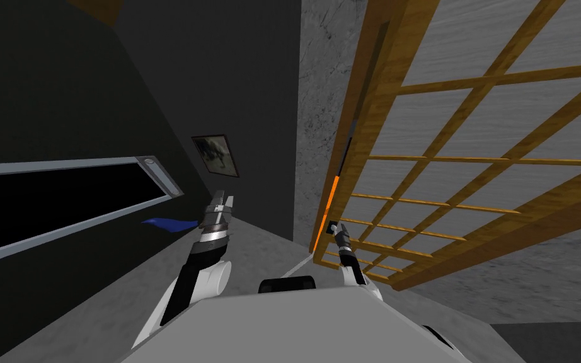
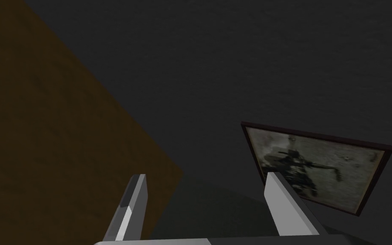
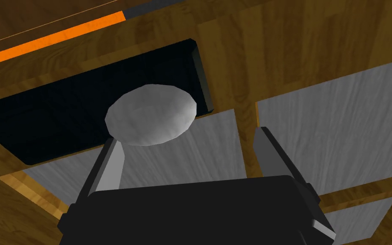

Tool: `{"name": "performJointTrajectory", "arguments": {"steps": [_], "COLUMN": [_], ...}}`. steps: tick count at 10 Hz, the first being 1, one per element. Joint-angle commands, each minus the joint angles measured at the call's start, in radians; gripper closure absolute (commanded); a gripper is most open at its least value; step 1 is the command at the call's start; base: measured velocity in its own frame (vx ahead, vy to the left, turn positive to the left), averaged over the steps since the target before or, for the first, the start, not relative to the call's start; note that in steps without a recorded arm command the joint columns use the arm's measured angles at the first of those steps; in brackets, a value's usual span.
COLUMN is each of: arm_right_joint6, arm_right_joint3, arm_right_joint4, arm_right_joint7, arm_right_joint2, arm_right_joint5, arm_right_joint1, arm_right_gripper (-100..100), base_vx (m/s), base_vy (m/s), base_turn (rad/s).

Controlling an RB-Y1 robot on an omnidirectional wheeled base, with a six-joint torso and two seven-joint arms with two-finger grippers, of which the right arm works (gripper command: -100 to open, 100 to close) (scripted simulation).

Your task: Pull the door open

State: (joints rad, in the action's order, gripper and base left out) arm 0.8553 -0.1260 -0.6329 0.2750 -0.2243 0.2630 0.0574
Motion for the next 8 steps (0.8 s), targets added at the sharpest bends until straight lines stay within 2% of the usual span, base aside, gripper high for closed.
{"name": "performJointTrajectory", "arguments": {"steps": [1, 8], "arm_right_joint6": [-0.002, 0.002], "arm_right_joint3": [0.013, 0.041], "arm_right_joint4": [-0.011, -0.020], "arm_right_joint7": [0.036, 0.222], "arm_right_joint2": [0.009, 0.019], "arm_right_joint5": [0.010, 0.092], "arm_right_joint1": [-0.004, -0.003], "arm_right_gripper": [-100, -100], "base_vx": [-0.053, -0.056], "base_vy": [0.001, -0.003], "base_turn": [0.065, 0.062]}}
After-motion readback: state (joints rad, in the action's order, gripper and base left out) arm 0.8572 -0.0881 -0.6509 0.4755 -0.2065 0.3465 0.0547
